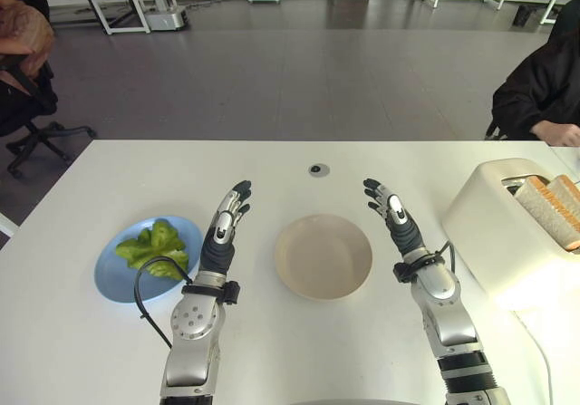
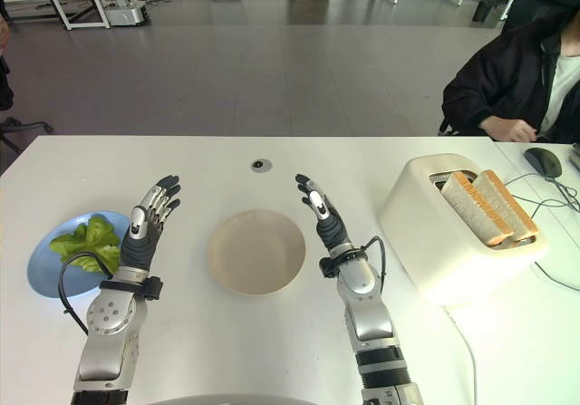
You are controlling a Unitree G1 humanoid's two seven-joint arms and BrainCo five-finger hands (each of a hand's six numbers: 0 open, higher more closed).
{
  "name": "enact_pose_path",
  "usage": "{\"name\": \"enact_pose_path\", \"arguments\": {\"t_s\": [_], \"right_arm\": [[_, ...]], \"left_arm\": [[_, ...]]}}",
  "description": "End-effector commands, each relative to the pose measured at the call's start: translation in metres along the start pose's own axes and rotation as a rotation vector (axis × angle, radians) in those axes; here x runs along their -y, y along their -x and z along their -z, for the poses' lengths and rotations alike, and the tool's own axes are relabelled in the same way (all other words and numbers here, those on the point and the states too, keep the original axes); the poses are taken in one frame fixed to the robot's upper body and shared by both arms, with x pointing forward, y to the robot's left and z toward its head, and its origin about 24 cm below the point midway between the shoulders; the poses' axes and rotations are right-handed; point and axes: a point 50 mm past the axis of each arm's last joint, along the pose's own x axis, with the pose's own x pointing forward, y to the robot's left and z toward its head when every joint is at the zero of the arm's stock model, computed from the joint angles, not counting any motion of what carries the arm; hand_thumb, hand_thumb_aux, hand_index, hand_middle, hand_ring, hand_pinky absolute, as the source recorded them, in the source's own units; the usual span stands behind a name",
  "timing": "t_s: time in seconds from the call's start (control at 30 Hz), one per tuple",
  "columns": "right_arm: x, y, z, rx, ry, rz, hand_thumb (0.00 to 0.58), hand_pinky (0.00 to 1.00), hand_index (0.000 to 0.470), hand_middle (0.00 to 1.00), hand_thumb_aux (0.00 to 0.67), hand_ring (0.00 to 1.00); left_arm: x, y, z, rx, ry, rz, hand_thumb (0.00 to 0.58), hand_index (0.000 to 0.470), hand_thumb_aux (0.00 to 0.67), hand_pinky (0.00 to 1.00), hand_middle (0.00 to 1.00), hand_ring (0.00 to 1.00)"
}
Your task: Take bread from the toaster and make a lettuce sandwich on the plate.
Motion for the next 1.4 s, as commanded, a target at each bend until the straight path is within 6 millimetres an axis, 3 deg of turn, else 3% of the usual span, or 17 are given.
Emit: {"name": "enact_pose_path", "arguments": {"t_s": [0.03,0.1,0.17,0.27,0.33,0.4,0.53,0.63,0.87,1.0,1.1,1.3,1.33,1.37,1.4], "right_arm": [[0.028,-0.032,-0.075,0.205,0.126,-0.066,0.000,0.00,0.000,0.00,0.000,0.00],[0.051,-0.049,-0.122,0.292,0.272,-0.094,0.000,0.00,0.000,0.00,0.000,0.00],[0.076,-0.058,-0.157,0.306,0.458,-0.089,0.000,0.00,0.000,0.00,0.000,0.00],[0.113,-0.063,-0.187,0.230,0.937,-0.039,0.000,0.00,0.000,0.00,0.000,0.00],[0.138,-0.062,-0.195,0.119,1.268,0.000,0.000,0.00,0.000,0.00,0.000,0.00],[0.165,-0.055,-0.192,-0.057,1.472,-0.010,0.000,0.00,0.000,0.00,0.000,0.00],[0.208,-0.031,-0.191,-0.361,1.669,-0.029,0.000,0.00,0.000,0.00,0.000,0.00],[0.227,-0.017,-0.187,-0.534,1.737,-0.045,0.000,0.00,0.000,0.00,0.000,0.00],[0.260,0.014,-0.159,-0.887,1.760,-0.124,0.000,0.00,0.000,0.00,0.000,0.00],[0.261,0.023,-0.136,-0.962,1.708,-0.221,0.000,0.00,0.000,0.00,0.000,0.00],[0.252,0.006,-0.121,-0.921,1.676,-0.292,0.000,0.00,0.000,0.00,0.000,0.00],[0.251,0.008,-0.109,-0.939,1.672,-0.386,0.000,0.00,0.000,0.00,0.000,0.00],[0.252,0.010,-0.107,-0.948,1.676,-0.404,0.036,0.00,0.015,0.00,0.021,0.00],[0.253,0.012,-0.105,-0.959,1.677,-0.417,0.000,0.00,0.000,0.00,0.000,0.00],[0.254,0.014,-0.104,-0.968,1.678,-0.422,0.000,0.00,0.000,0.00,0.000,0.00]], "left_arm": [[0.001,0.003,0.001,-0.018,0.008,-0.006,0.000,0.000,0.000,0.00,0.00,0.00],[-0.001,0.004,0.001,-0.025,-0.020,-0.017,0.000,0.000,0.000,0.00,0.00,0.00],[-0.005,0.004,0.001,-0.033,-0.041,-0.034,0.000,0.000,0.000,0.00,0.00,0.00],[-0.006,0.005,0.002,-0.040,-0.046,-0.046,0.000,0.000,0.000,0.00,0.00,0.00],[-0.006,0.007,0.002,-0.044,-0.047,-0.049,0.000,0.000,0.000,0.00,0.00,0.00],[-0.007,0.008,0.002,-0.046,-0.049,-0.052,0.000,0.000,0.000,0.00,0.00,0.00],[-0.010,0.009,0.002,-0.049,-0.054,-0.063,0.000,0.000,0.000,0.00,0.00,0.00],[-0.012,0.012,0.003,-0.053,-0.057,-0.073,0.000,0.000,0.000,0.00,0.00,0.00],[-0.017,0.014,0.003,-0.058,-0.060,-0.091,0.000,0.000,0.000,0.00,0.00,0.00],[-0.020,0.017,0.002,-0.060,-0.064,-0.109,0.000,0.000,0.000,0.00,0.00,0.00],[-0.026,0.034,-0.002,-0.069,-0.081,-0.186,0.000,0.000,0.000,0.00,0.00,0.00],[-0.029,0.040,-0.004,-0.073,-0.088,-0.212,0.000,0.000,0.000,0.00,0.00,0.00],[-0.029,0.040,-0.005,-0.072,-0.088,-0.213,0.000,0.000,0.000,0.00,0.00,0.00],[-0.029,0.040,-0.005,-0.072,-0.088,-0.214,0.000,0.000,0.000,0.00,0.00,0.00],[-0.030,0.040,-0.005,-0.071,-0.088,-0.215,0.000,0.000,0.000,0.00,0.00,0.00]]}}
